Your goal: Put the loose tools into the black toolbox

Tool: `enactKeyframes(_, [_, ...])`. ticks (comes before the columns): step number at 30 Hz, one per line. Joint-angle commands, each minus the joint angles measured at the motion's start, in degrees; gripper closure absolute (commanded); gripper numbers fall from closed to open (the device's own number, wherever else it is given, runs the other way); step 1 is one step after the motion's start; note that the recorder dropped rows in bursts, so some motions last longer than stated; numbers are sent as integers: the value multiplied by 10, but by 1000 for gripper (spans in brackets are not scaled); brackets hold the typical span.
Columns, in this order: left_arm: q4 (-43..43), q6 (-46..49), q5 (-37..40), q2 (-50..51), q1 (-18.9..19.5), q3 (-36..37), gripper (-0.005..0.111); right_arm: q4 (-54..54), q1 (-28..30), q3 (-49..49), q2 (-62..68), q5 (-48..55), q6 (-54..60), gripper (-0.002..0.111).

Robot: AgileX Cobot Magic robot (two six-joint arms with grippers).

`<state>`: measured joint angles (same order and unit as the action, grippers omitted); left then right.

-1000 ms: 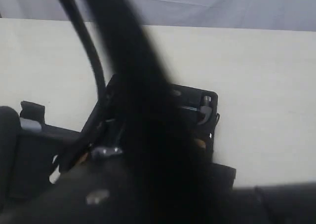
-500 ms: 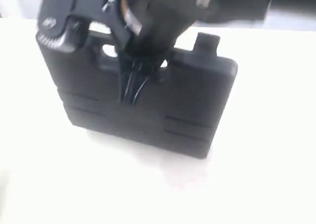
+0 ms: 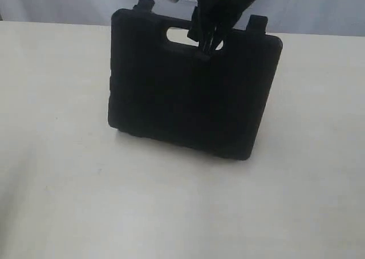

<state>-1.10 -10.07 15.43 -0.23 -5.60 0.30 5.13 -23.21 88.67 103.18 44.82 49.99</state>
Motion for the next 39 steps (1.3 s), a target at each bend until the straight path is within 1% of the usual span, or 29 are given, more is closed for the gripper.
enactKeyframes(1, [3, 0, 0, 2, -3, -3, 107, 3, 27, 0, 59, -76, 9, 109])
enactKeyframes(5, [3, 0, 0, 2, -3, -3, 107, -16, 27, 0, 89, -160, -1, 108])
enactKeyframes(7, [3, 0, 0, 2, -3, -3, 107, -24, 27, 0, 99, -192, -13, 104])
enactKeyframes(9, [3, 0, 0, 2, -3, -3, 107, -38, 27, 0, 108, -208, -22, 95])
enactKeyframes(14, [3, 0, 0, 2, -3, -3, 107, -59, 27, 0, 124, -208, -28, 53])
enactKeyframes(16, [3, 0, 0, 2, -3, -3, 107, -59, 27, 0, 124, -208, -35, 45])
enactKeyframes(17, [3, 0, 0, 2, -3, -3, 107, -59, 27, 0, 123, -209, -42, 44])
enactKeyframes(26, [3, 0, 0, 2, -3, -3, 107, -59, 27, 0, 91, -194, -68, 45])
enactKeyframes(30, [3, 0, 0, 2, -3, -3, 107, -59, 24, 0, 50, -160, -121, 51])
enactKeyframes(32, [3, 0, 0, 2, -3, -3, 107, -59, 23, 0, 21, -132, -144, 59])
enactKeyframes(33, [3, 0, 0, 2, -3, -3, 107, -59, 23, 0, 5, -114, -146, 65])
enactKeyframes(38, [3, 0, 0, 2, -3, -3, 107, -63, 24, 0, -78, -7, -147, 104])
enactKeyframes(39, [3, 0, 0, 2, -3, -3, 107, -64, 24, 0, -97, 21, -149, 108])
